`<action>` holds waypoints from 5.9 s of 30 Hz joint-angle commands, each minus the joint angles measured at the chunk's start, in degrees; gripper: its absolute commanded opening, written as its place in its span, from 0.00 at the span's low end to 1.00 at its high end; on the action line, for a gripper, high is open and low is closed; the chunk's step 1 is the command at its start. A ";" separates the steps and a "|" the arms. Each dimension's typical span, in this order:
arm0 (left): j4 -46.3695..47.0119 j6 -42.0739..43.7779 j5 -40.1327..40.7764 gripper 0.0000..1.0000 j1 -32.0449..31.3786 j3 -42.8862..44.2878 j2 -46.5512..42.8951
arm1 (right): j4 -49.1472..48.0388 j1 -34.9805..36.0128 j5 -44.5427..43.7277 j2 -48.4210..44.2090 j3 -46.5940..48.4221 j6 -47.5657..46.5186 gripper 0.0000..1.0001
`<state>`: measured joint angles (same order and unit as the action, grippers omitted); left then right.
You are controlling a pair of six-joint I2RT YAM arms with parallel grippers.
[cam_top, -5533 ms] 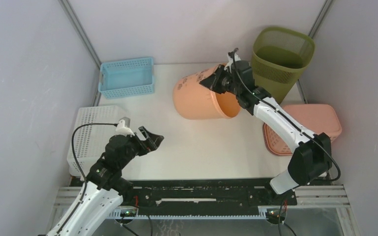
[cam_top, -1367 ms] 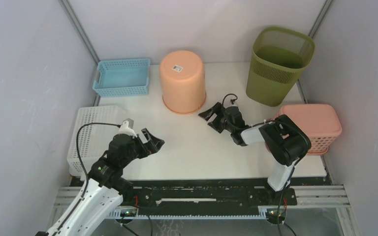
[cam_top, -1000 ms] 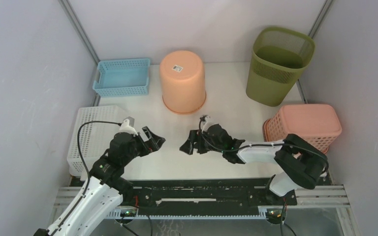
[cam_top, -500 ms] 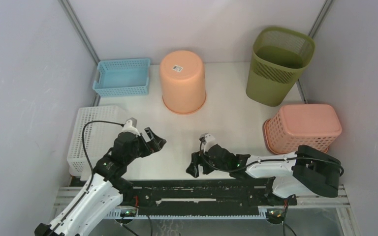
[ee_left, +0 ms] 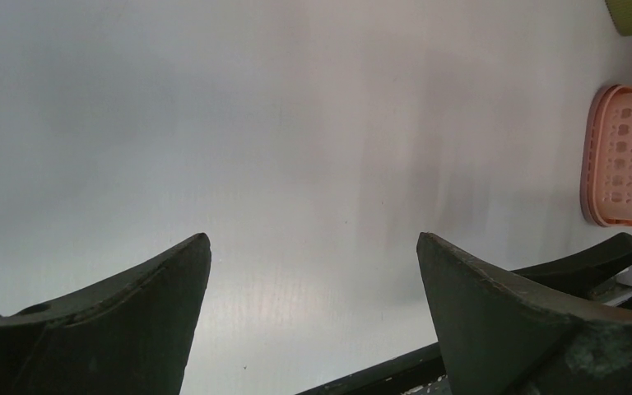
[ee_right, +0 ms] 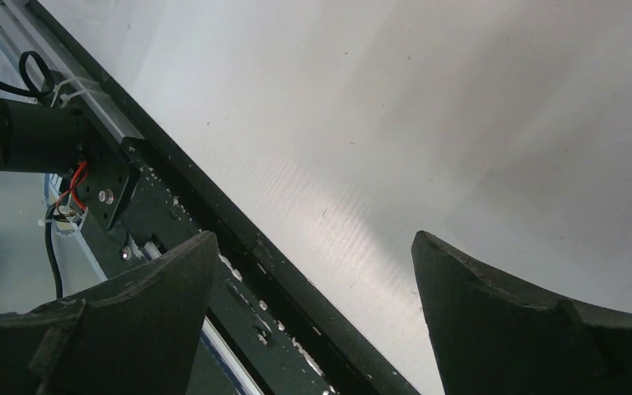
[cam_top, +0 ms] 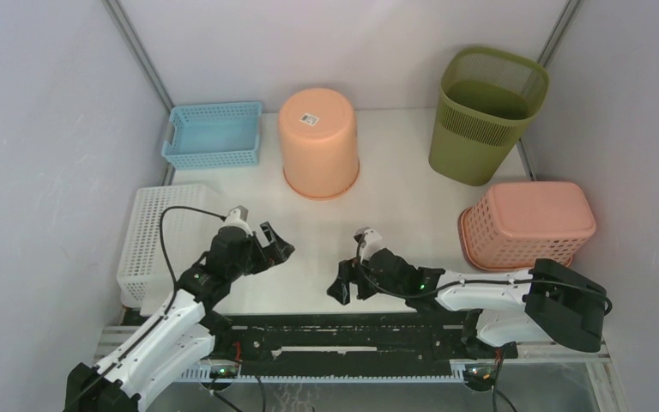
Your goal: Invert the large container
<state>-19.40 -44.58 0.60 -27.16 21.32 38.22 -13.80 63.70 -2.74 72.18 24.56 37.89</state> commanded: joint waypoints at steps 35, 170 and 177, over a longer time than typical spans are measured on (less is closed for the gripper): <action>6.37 3.01 11.68 1.00 -2.85 15.95 24.50 | 8.30 1.26 -4.91 -17.97 -5.02 6.86 0.95; 6.13 6.72 2.57 1.00 -11.78 13.62 16.21 | 39.40 -55.97 3.10 29.66 76.51 -45.63 0.59; 6.21 6.61 2.62 1.00 -11.87 13.61 15.98 | 40.72 -55.06 5.73 30.32 78.42 -47.20 0.39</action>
<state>-14.28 -37.58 3.68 -38.63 33.69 54.59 24.53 7.77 0.78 102.48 100.90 -8.05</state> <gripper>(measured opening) 0.996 0.425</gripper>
